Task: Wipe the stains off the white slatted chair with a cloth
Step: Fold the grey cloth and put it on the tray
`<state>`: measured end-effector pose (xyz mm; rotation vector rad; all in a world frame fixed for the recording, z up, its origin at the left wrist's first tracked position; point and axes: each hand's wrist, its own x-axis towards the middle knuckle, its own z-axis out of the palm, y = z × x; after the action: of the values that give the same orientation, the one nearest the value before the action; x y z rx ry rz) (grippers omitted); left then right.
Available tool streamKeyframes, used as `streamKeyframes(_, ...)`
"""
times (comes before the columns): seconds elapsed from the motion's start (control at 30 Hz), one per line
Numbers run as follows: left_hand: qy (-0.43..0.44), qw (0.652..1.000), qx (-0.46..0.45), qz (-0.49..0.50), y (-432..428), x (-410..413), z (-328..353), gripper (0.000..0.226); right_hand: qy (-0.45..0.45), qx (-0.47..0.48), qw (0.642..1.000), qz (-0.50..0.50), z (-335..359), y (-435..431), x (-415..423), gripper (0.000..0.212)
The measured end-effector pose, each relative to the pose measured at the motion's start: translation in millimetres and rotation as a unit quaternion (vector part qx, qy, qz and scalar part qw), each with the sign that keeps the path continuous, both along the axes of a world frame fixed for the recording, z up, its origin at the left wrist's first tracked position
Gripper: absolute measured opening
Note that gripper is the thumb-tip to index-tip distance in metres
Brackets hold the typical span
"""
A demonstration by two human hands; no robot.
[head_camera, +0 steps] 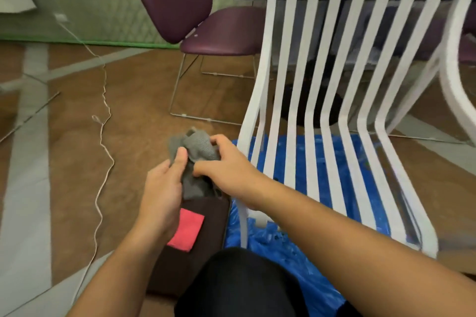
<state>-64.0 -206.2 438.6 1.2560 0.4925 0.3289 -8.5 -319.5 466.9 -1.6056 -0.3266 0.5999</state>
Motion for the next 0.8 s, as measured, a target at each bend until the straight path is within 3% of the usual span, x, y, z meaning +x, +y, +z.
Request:
streamKeyframes(0.13,0.067,0.997,-0.028,0.016,48,-14,-54,0.031,0.057,-0.051,0.997,0.016,-57,54,3,0.007)
streamKeyframes(0.27,0.139,0.989,-0.037,0.043,79,-23,-125,0.036,0.146,-0.096,0.984,0.011,-122,80,7,0.023)
streamKeyframes(0.37,0.184,0.98,-0.051,0.056,89,-27,-178,0.036,0.229,-0.106,0.967,0.031,-175,93,10,0.008)
streamKeyframes(0.4,0.196,0.977,-0.058,0.058,91,-28,-196,0.035,0.24,-0.12,0.963,0.037,-193,97,11,0.015)
streamKeyframes(0.47,0.211,0.973,-0.07,0.061,92,-28,-227,0.034,0.238,-0.159,0.958,0.037,-226,101,13,0.043)
streamKeyframes(0.5,0.216,0.971,-0.079,0.065,92,-28,-241,0.033,0.216,-0.188,0.957,0.03,-238,99,13,0.045)
streamKeyframes(0.67,0.243,0.948,-0.176,0.107,90,-27,-298,0.023,0.166,-0.31,0.936,-0.004,-301,105,13,0.013)
streamKeyframes(0.8,0.318,0.919,-0.214,0.094,96,-36,-327,0.021,0.14,-0.359,0.923,0.013,-350,110,7,0.021)
